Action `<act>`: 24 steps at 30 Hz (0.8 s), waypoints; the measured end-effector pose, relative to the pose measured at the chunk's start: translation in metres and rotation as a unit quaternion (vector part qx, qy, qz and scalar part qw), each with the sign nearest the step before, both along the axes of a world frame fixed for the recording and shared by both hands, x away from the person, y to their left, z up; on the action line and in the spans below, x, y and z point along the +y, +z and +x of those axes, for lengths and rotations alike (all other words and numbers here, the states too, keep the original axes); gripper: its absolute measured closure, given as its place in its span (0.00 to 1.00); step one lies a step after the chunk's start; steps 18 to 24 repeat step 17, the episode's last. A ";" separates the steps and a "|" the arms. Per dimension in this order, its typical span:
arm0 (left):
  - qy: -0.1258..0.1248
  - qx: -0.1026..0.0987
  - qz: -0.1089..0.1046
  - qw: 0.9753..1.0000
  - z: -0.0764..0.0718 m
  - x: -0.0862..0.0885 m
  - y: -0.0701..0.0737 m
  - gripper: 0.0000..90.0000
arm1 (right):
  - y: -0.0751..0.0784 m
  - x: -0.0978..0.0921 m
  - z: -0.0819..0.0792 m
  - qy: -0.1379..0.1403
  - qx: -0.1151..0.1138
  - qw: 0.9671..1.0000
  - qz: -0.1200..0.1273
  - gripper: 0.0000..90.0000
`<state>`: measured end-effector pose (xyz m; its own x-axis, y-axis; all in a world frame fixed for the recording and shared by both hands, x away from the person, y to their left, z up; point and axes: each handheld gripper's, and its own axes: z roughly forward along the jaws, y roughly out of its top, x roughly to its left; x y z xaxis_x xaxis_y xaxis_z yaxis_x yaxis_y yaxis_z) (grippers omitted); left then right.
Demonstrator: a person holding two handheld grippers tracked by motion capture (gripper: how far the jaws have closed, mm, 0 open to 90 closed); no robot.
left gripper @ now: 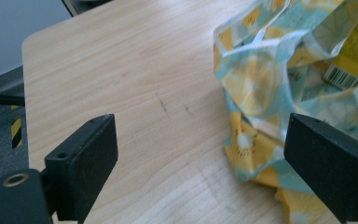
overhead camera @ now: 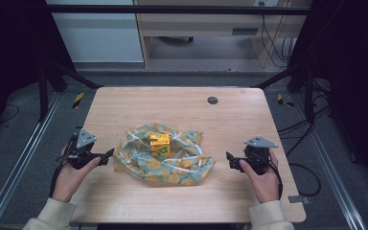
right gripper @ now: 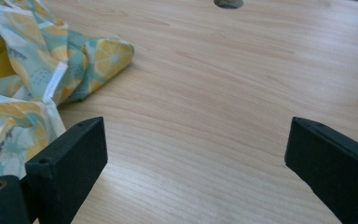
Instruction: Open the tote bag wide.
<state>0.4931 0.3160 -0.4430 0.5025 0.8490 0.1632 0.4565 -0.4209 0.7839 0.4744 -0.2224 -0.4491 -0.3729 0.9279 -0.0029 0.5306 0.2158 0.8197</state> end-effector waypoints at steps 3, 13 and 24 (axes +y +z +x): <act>0.004 0.017 0.007 1.000 -0.001 0.007 -0.009 0.09 | -0.005 -0.008 -0.002 -0.005 0.018 1.000 0.003 0.07; -0.004 0.080 0.030 0.996 -0.017 0.001 -0.032 0.09 | -0.027 -0.016 -0.011 -0.002 0.086 0.996 -0.021 0.10; -0.014 0.073 0.045 0.996 -0.023 -0.006 -0.030 0.09 | -0.032 -0.015 -0.013 0.003 0.102 0.995 -0.024 0.10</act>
